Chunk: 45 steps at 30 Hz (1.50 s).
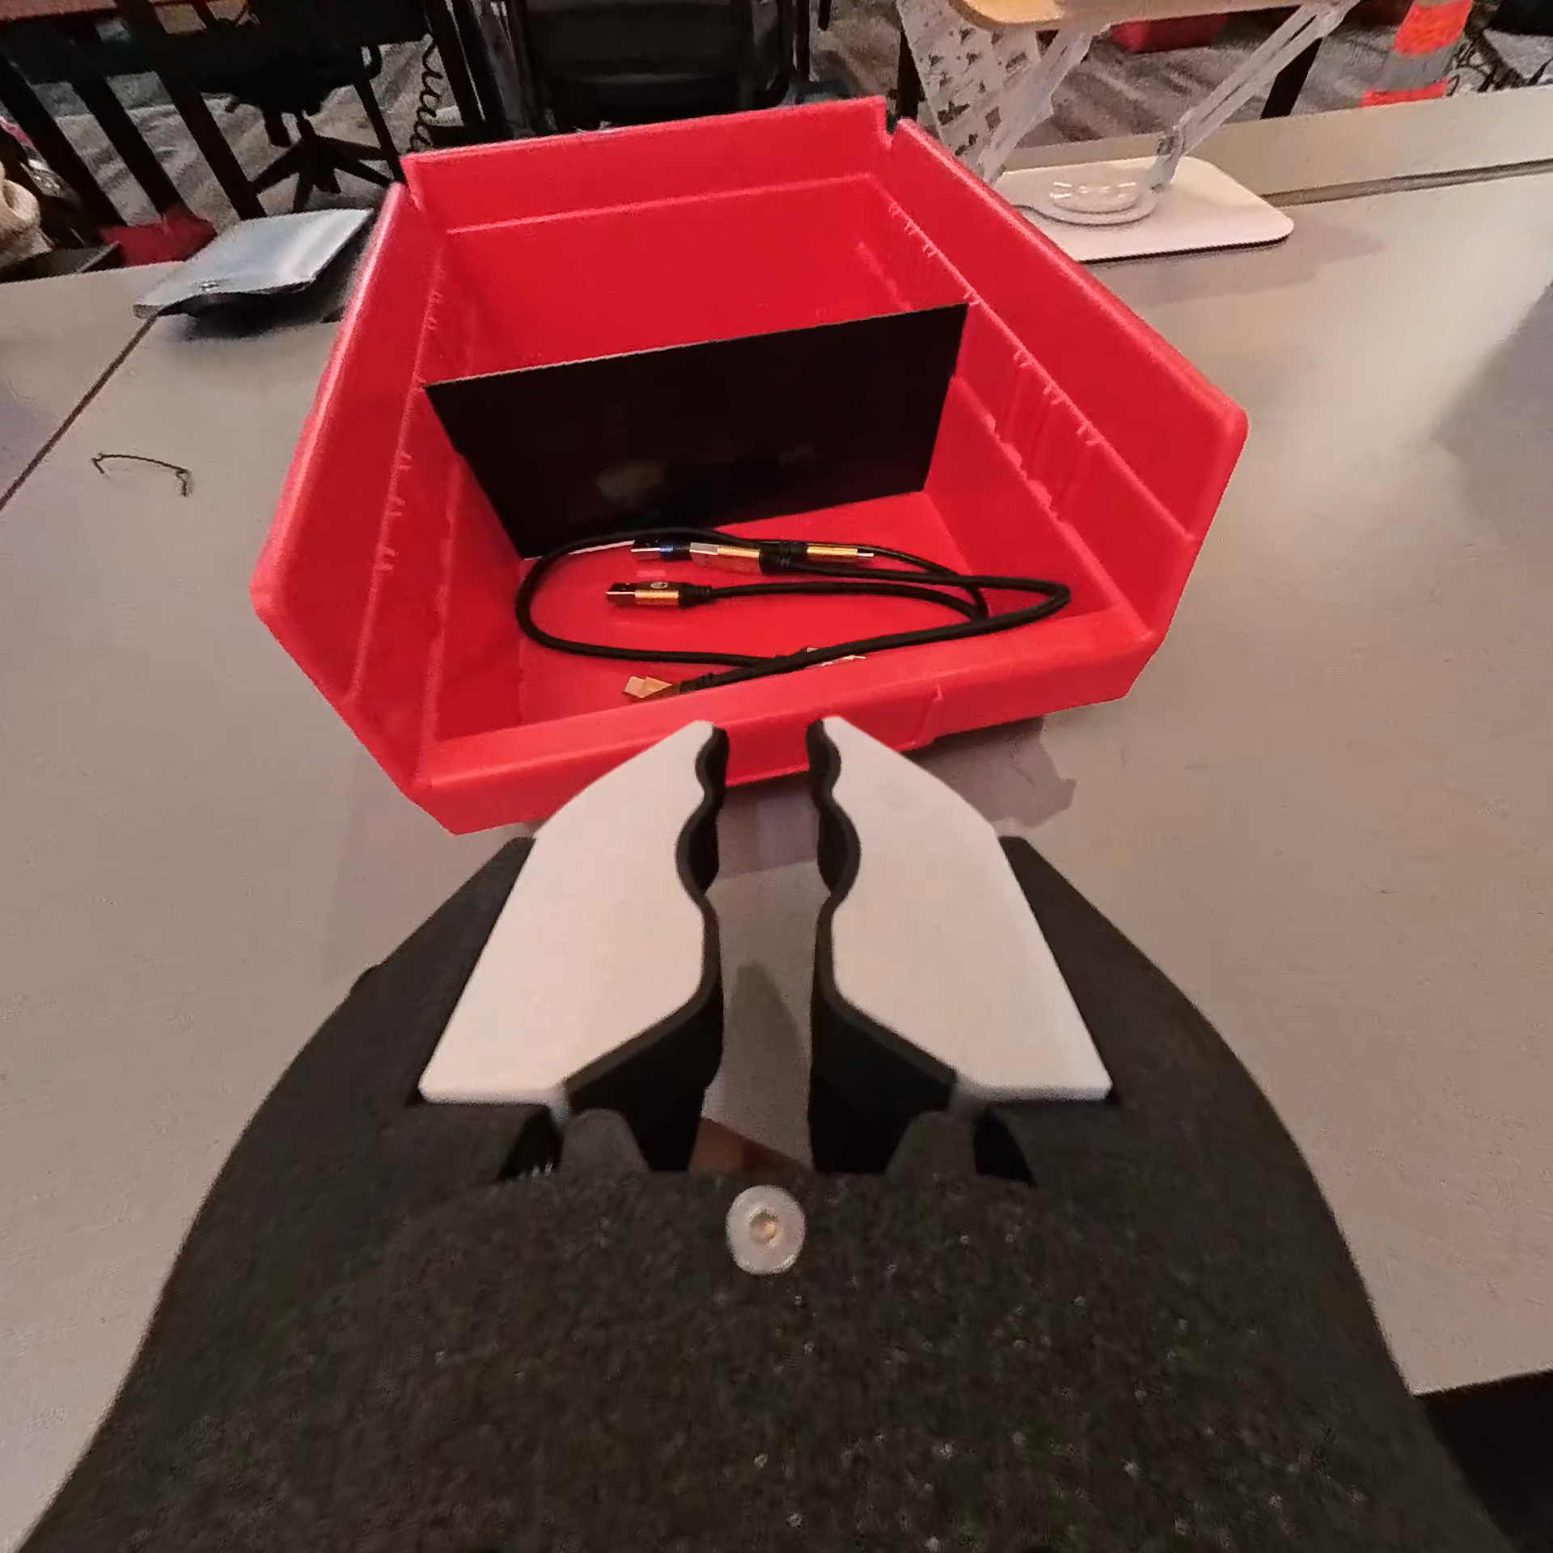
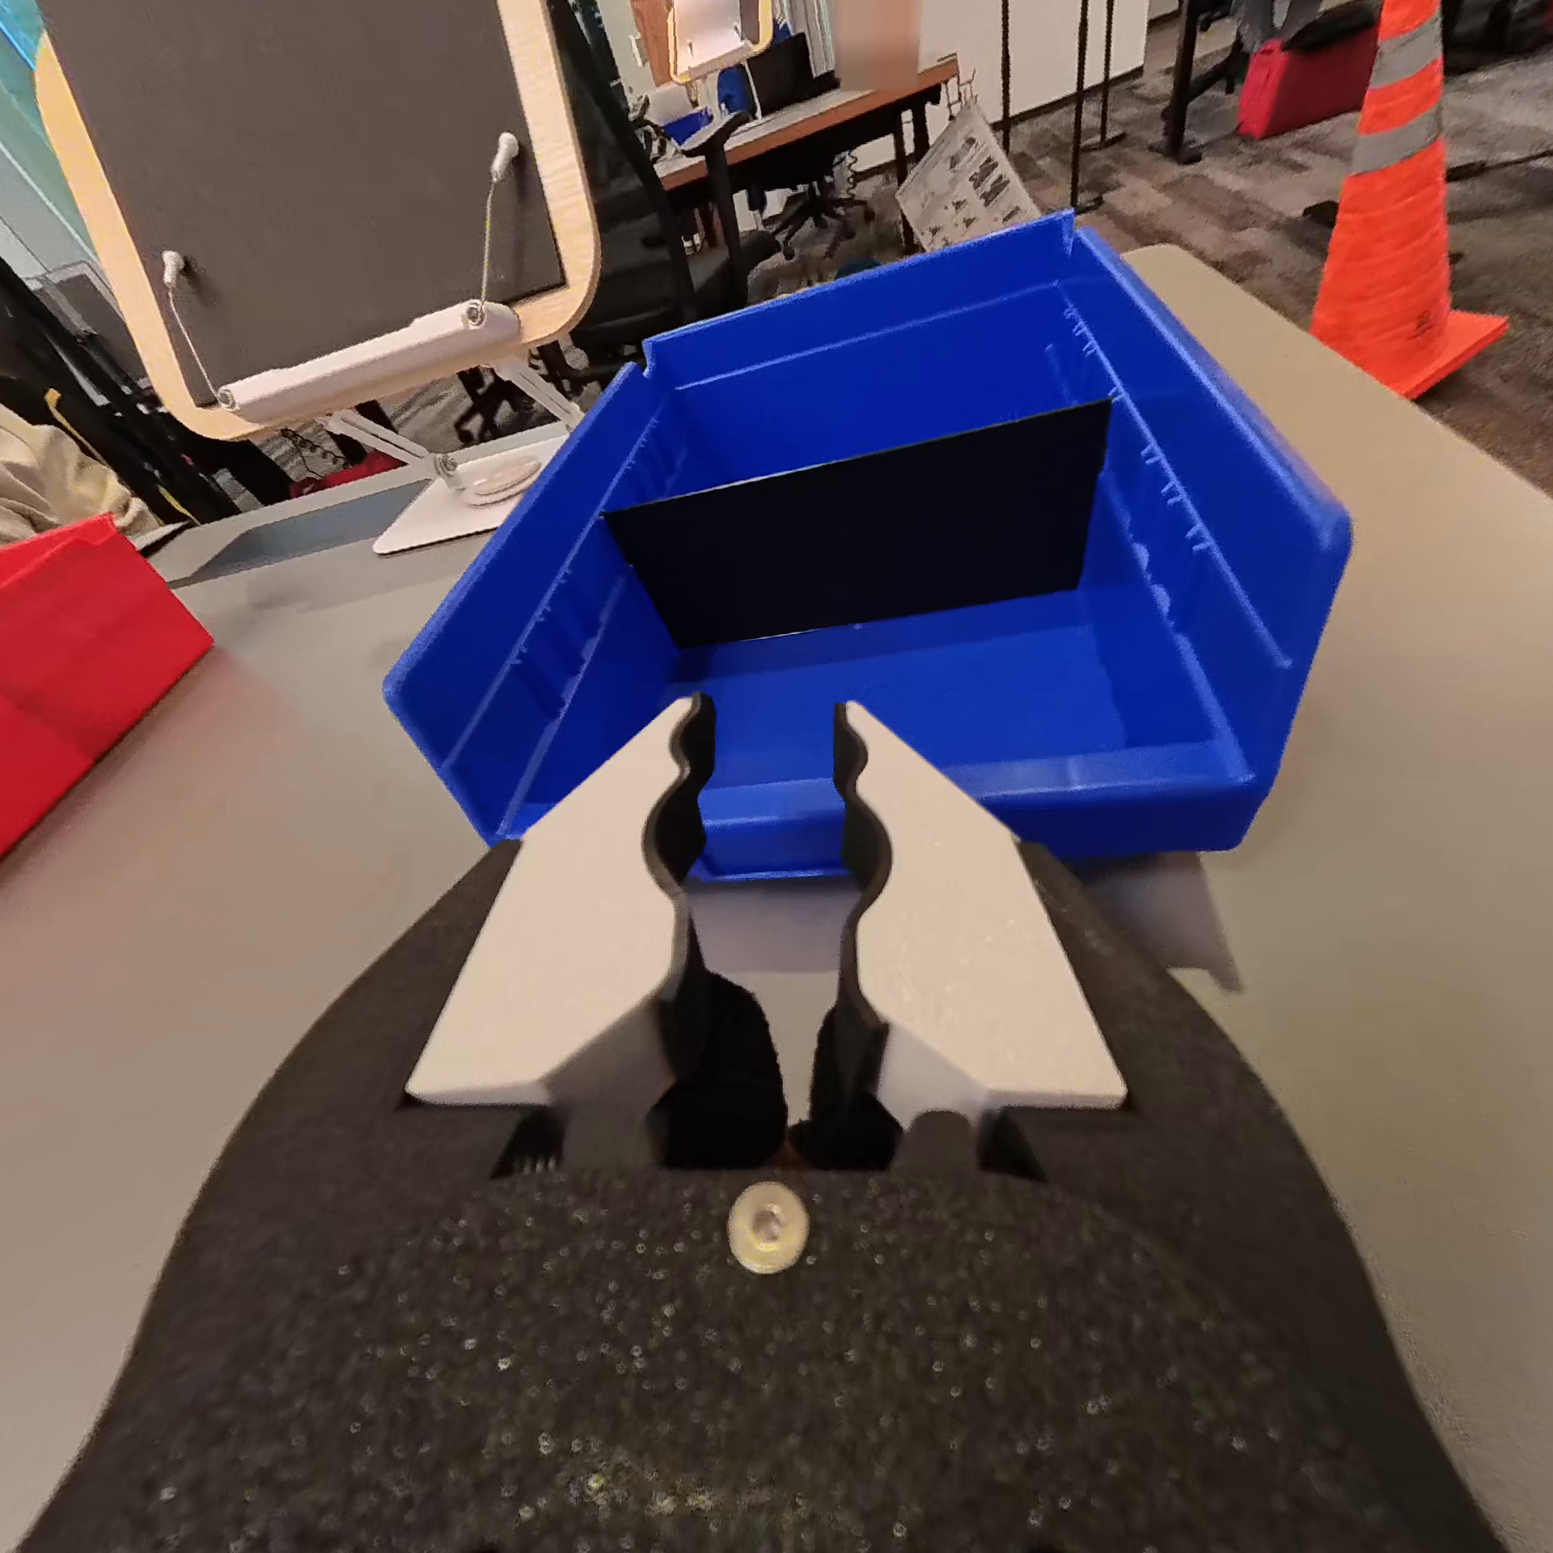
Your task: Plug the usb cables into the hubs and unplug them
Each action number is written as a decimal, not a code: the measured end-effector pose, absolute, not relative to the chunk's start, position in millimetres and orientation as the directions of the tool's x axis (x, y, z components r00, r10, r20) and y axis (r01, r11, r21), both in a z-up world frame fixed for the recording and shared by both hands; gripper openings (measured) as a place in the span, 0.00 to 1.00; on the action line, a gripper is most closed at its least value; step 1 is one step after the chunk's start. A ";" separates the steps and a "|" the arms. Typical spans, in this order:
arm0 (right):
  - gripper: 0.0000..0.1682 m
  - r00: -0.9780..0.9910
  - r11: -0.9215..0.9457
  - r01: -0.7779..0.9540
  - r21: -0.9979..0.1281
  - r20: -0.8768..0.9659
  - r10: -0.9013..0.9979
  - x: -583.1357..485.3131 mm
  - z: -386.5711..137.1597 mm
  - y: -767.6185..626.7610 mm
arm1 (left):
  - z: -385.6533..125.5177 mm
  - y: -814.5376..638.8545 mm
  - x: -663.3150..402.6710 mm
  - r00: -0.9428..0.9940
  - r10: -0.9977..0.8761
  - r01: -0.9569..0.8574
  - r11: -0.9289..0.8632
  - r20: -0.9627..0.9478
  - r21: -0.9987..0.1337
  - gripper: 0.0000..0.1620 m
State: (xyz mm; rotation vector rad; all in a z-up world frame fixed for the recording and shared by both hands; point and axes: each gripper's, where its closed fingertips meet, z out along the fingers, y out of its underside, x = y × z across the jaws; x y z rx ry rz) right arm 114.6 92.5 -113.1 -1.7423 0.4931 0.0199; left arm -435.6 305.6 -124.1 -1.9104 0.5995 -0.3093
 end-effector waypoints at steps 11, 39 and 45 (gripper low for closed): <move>0.15 0.913 -0.191 -0.347 -0.918 -0.285 -0.291 106.0 -121.1 95.3 | -128.1 301.2 -425.5 0.816 -0.572 -0.301 -0.307 -0.078 -0.903 0.12; 0.15 0.968 -0.272 -0.193 -0.943 -0.137 -0.211 73.6 -123.0 92.3 | -145.7 294.9 -342.1 0.114 -0.956 -0.871 -0.227 0.269 -0.436 0.09; 0.15 0.963 -0.255 -0.217 -0.942 -0.165 -0.212 71.4 -119.0 91.8 | -129.1 306.4 -348.0 0.113 -0.990 -0.838 -0.143 0.089 -0.527 0.02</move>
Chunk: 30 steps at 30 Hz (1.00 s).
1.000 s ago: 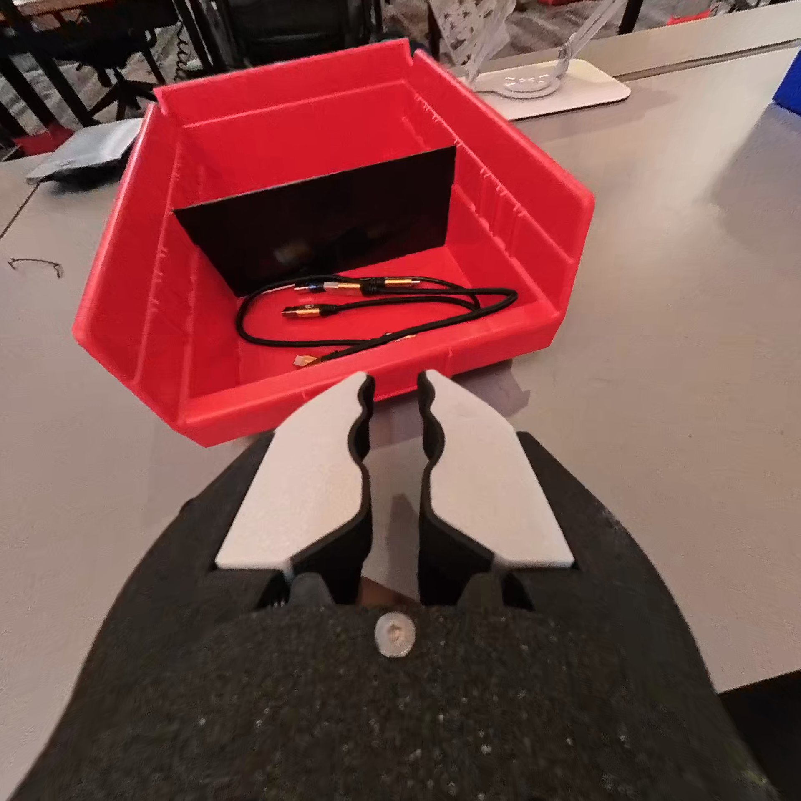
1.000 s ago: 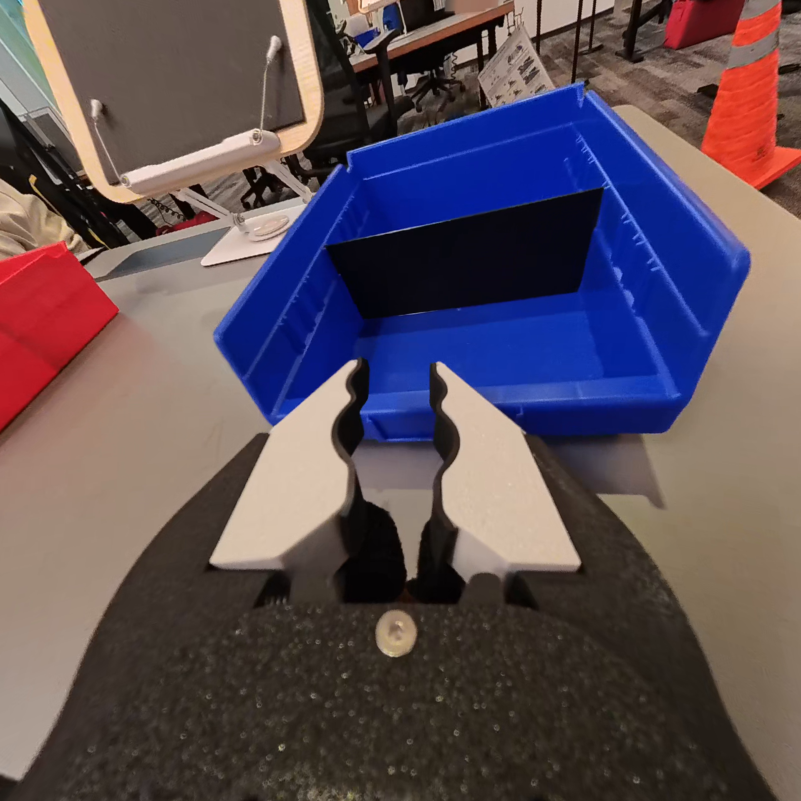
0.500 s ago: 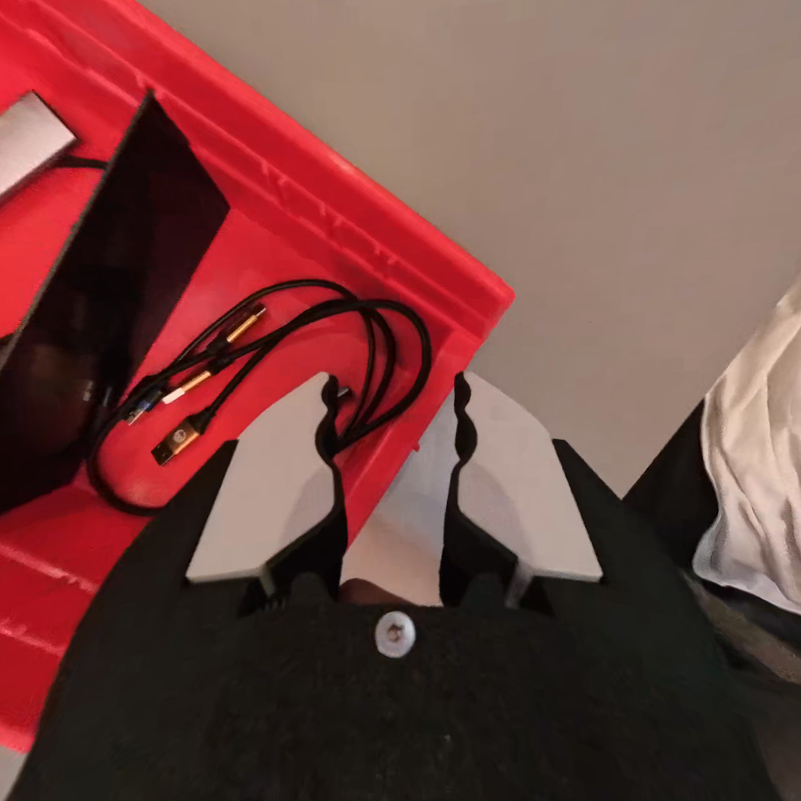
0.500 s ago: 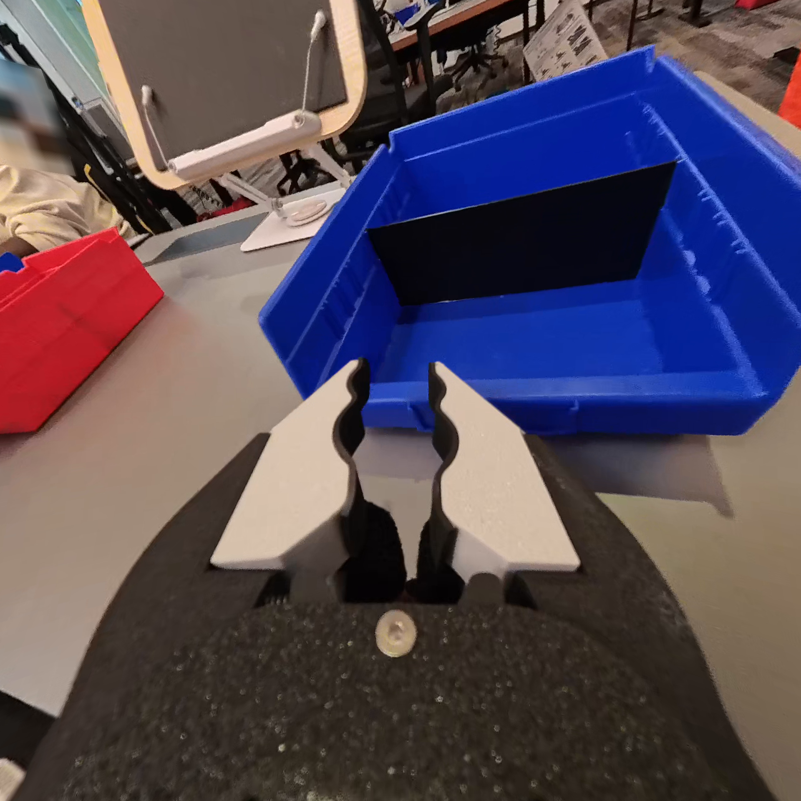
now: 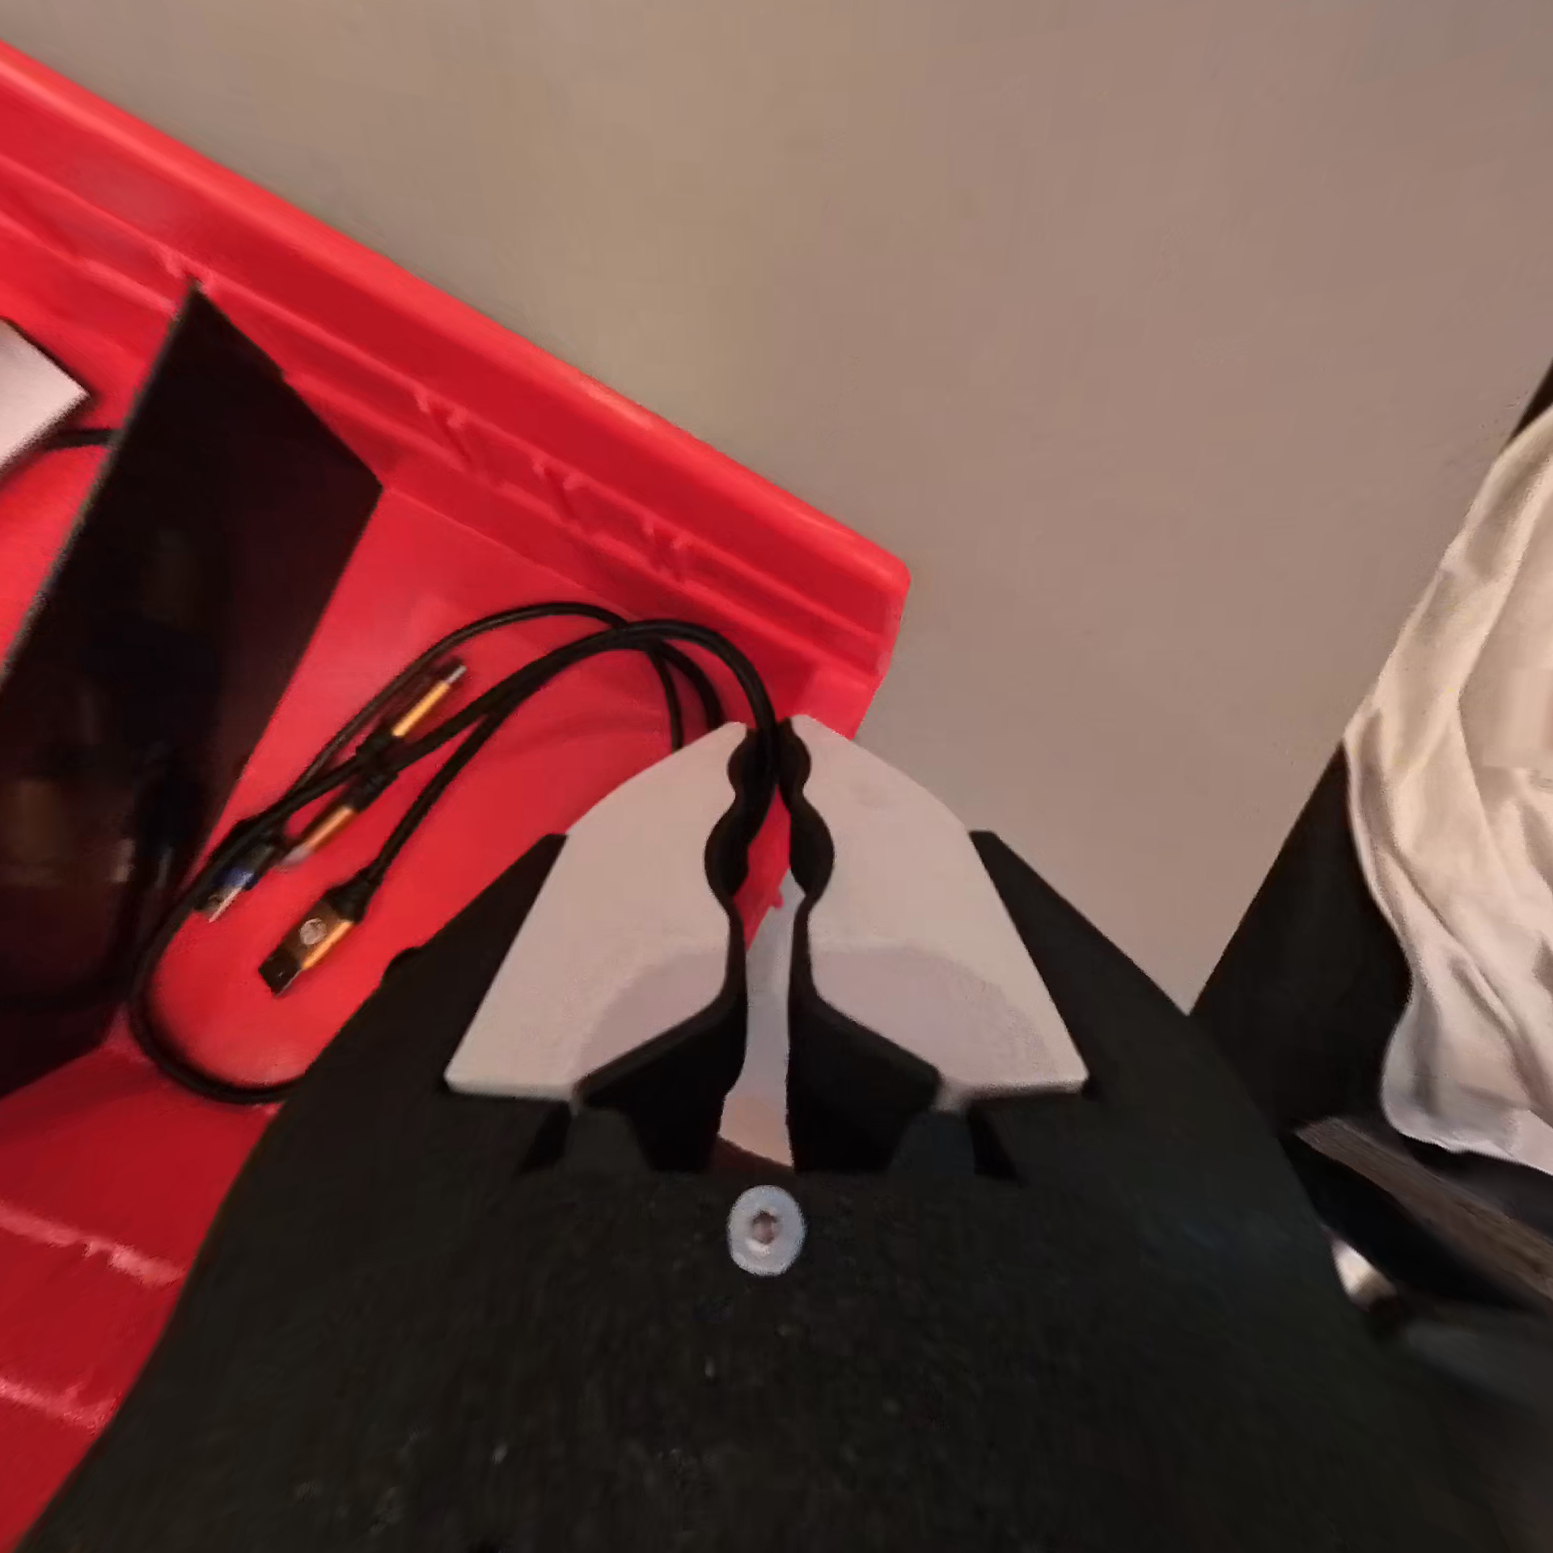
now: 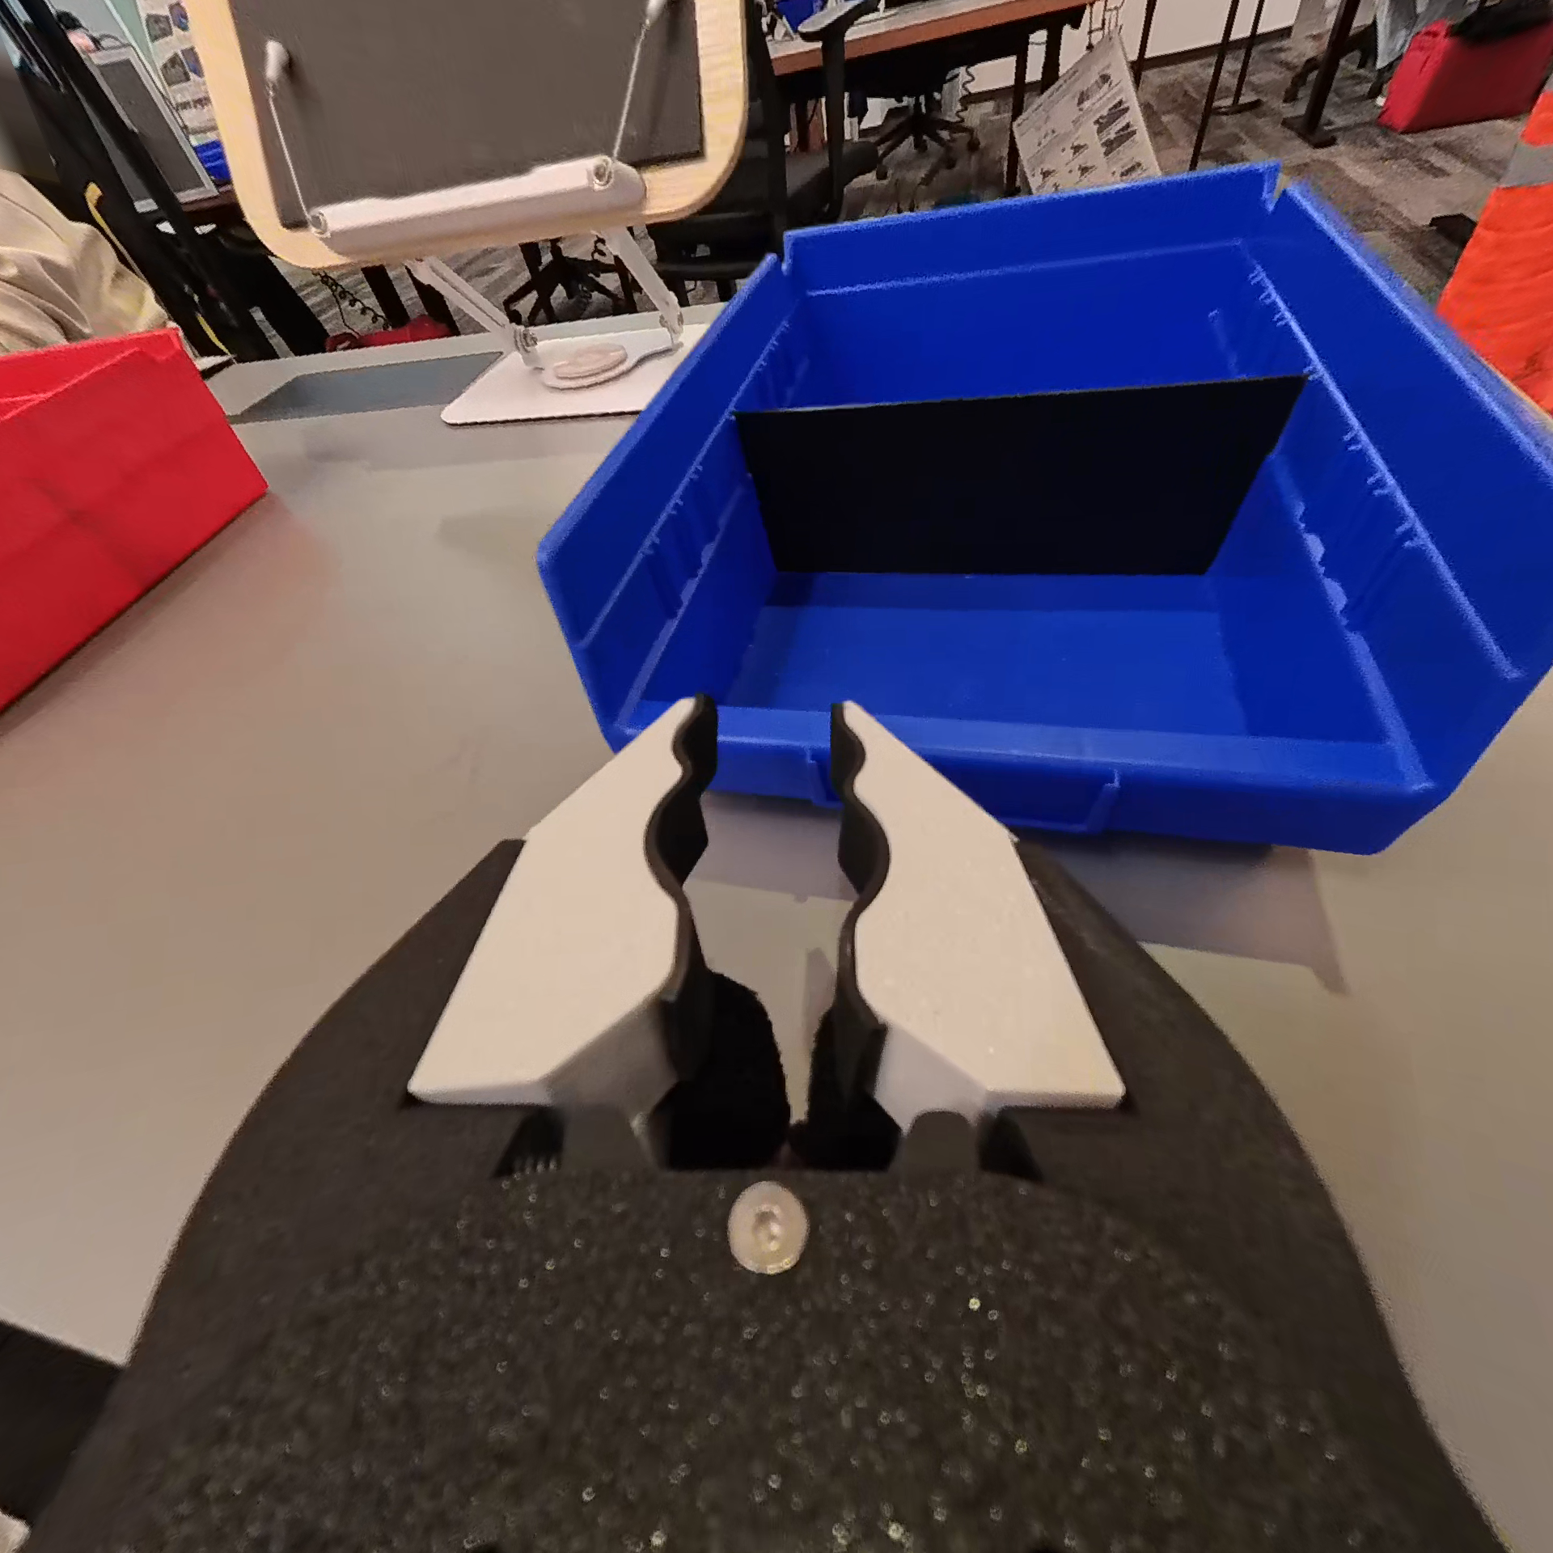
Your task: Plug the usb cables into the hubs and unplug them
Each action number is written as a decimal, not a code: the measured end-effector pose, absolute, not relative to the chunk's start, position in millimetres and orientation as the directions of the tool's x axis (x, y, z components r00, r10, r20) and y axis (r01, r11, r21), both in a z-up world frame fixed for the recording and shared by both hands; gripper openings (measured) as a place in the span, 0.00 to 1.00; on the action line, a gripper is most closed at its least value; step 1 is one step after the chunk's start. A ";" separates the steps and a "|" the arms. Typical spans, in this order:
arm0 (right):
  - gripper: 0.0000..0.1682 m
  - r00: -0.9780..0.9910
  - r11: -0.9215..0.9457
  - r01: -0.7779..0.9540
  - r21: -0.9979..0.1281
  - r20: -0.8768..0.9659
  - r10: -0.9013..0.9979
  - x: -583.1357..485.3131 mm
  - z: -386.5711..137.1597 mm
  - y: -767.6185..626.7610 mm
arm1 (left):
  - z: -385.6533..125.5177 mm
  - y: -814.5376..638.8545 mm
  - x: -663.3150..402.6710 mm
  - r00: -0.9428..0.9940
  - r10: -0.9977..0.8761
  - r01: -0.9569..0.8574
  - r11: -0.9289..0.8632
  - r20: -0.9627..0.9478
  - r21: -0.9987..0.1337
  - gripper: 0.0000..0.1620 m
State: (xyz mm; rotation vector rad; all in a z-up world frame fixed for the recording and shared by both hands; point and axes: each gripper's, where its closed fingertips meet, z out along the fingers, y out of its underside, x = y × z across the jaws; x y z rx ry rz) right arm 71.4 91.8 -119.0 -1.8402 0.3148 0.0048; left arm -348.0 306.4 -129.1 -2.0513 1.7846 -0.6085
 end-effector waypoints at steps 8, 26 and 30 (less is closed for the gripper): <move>0.15 0.978 -0.240 -0.161 -0.957 -0.121 -0.170 53.4 -113.0 97.8 | -10.6 325.0 -343.3 0.295 -0.930 -0.568 0.014 -0.219 -0.823 0.02; 0.15 0.969 -0.228 -0.203 -0.952 -0.162 -0.187 64.0 -113.5 94.6 | -135.2 130.7 -165.0 -0.257 -0.881 -0.606 0.468 -0.398 -0.644 0.02; 0.15 0.973 -0.230 -0.198 -0.953 -0.162 -0.166 58.4 -111.8 97.0 | -167.1 112.9 -159.2 -0.247 -0.913 -0.655 0.405 -0.326 -0.637 0.02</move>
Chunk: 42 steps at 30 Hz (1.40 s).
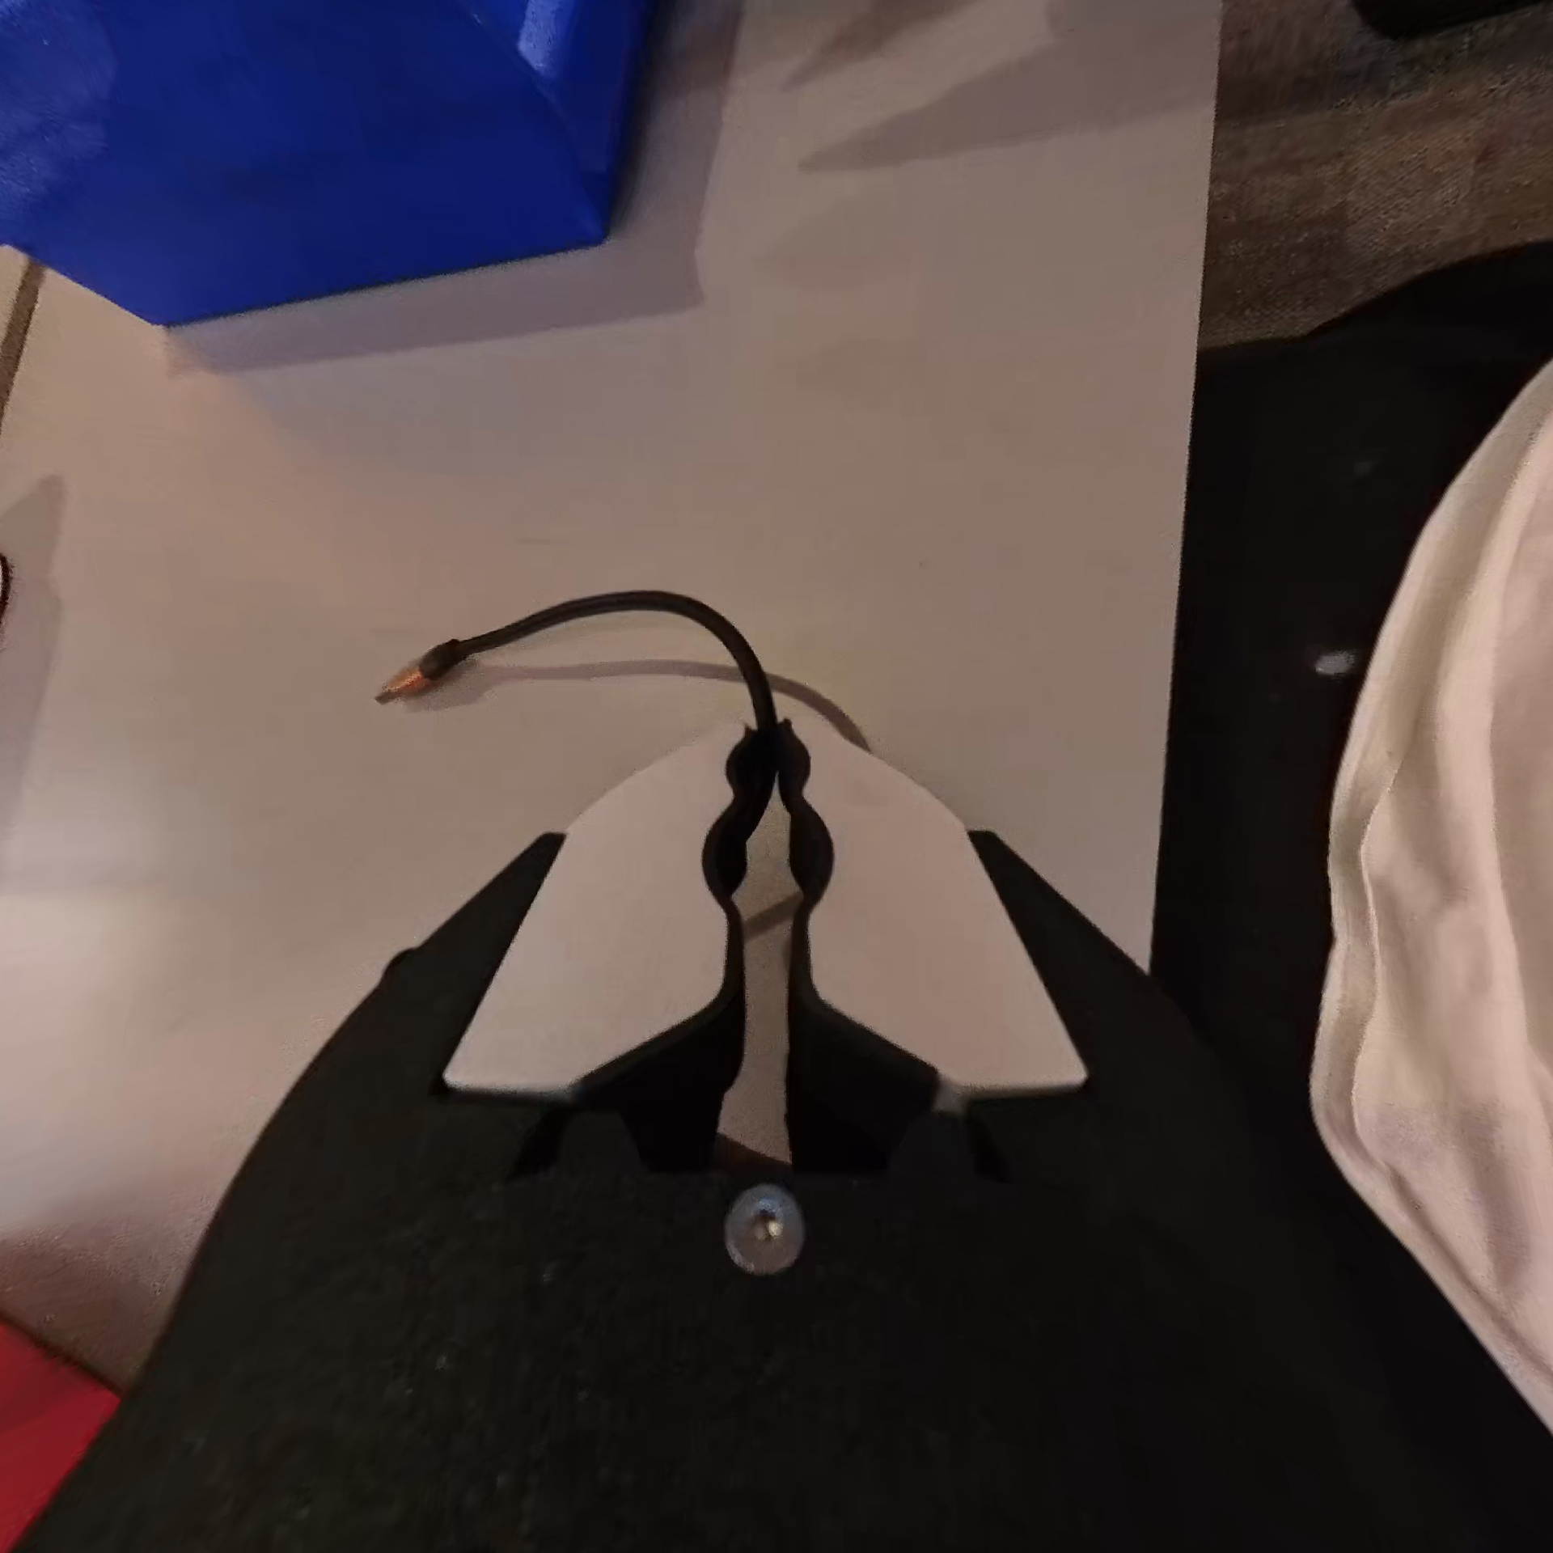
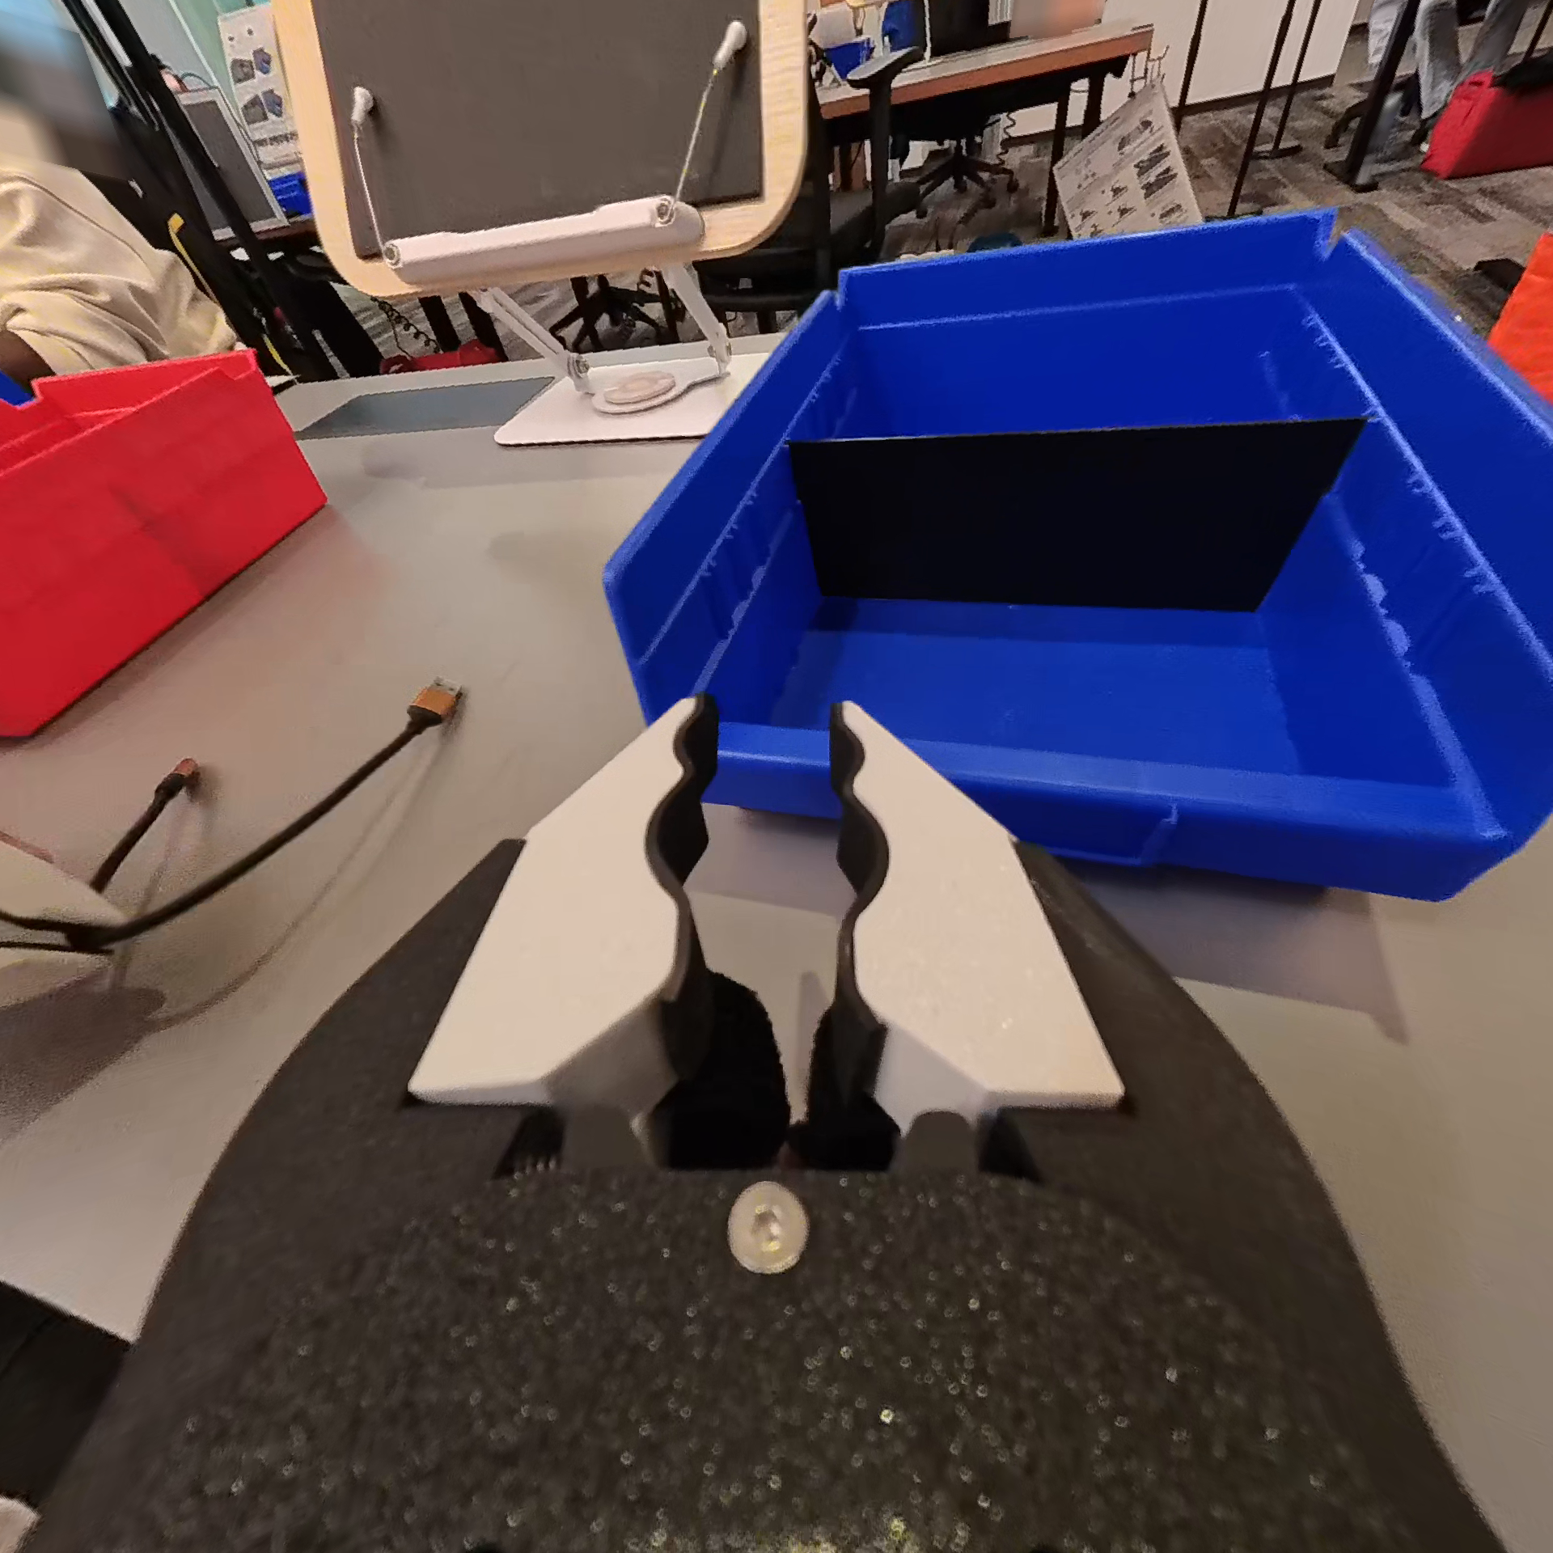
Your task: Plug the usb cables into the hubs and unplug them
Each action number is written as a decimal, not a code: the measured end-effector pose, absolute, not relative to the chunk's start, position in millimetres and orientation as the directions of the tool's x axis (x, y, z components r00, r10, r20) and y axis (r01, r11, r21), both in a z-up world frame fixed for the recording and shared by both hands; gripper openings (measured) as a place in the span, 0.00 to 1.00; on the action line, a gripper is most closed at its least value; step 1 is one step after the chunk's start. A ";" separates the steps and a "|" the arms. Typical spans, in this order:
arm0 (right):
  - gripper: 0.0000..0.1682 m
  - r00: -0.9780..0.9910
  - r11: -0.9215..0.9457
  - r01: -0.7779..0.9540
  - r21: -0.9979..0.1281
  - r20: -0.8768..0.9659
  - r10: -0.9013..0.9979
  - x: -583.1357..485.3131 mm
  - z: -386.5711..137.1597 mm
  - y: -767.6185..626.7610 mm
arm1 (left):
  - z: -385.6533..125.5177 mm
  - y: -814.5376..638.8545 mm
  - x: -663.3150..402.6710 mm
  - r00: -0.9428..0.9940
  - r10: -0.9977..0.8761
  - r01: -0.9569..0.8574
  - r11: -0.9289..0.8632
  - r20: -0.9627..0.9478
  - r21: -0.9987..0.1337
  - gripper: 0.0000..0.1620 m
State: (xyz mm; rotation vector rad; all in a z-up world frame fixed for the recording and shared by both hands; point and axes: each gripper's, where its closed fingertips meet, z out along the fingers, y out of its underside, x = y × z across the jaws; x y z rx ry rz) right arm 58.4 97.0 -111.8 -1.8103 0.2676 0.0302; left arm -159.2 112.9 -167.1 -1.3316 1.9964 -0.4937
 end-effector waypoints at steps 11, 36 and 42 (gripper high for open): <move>0.15 0.977 -0.230 -0.198 -0.953 -0.173 -0.128 45.5 -109.1 99.7 | -83.6 175.1 -244.5 -0.180 -0.977 -0.652 0.209 -0.119 -0.729 0.16; 0.15 0.939 -0.271 -0.341 -0.900 -0.314 -0.141 52.5 -131.4 107.8 | -186.9 361.1 -396.0 -0.225 -0.974 -0.974 0.224 0.028 -0.047 0.15; 0.15 0.928 -0.284 -0.371 -0.884 -0.344 -0.141 53.1 -134.6 109.4 | -192.0 360.3 -391.3 -0.272 -0.961 -0.961 0.268 0.051 -0.061 0.08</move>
